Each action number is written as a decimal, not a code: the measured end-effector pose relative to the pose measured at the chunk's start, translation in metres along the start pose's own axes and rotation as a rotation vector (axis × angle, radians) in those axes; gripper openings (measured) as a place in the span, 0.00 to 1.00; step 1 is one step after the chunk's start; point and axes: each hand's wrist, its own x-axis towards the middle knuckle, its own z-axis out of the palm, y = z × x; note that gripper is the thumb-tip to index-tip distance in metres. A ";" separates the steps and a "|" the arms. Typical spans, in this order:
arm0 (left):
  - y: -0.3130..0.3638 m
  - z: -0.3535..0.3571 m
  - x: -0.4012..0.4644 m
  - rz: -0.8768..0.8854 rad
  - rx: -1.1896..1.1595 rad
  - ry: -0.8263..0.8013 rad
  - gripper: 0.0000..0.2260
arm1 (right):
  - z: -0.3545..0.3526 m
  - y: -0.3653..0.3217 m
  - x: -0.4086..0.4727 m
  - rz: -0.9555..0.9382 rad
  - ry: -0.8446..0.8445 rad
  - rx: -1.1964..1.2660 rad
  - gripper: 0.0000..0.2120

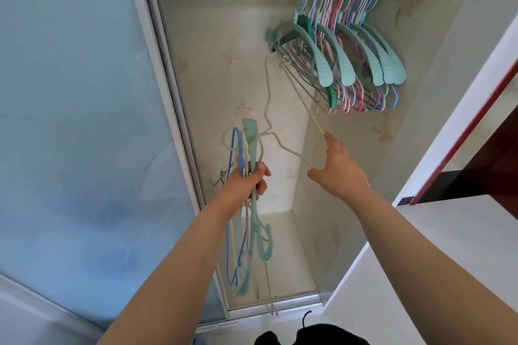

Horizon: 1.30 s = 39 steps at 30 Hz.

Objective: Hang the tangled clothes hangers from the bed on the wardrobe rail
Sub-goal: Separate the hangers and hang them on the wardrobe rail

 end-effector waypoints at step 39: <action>-0.025 -0.051 -0.005 -0.380 0.637 -1.051 0.05 | 0.010 0.092 0.029 -0.395 -0.082 -0.317 0.40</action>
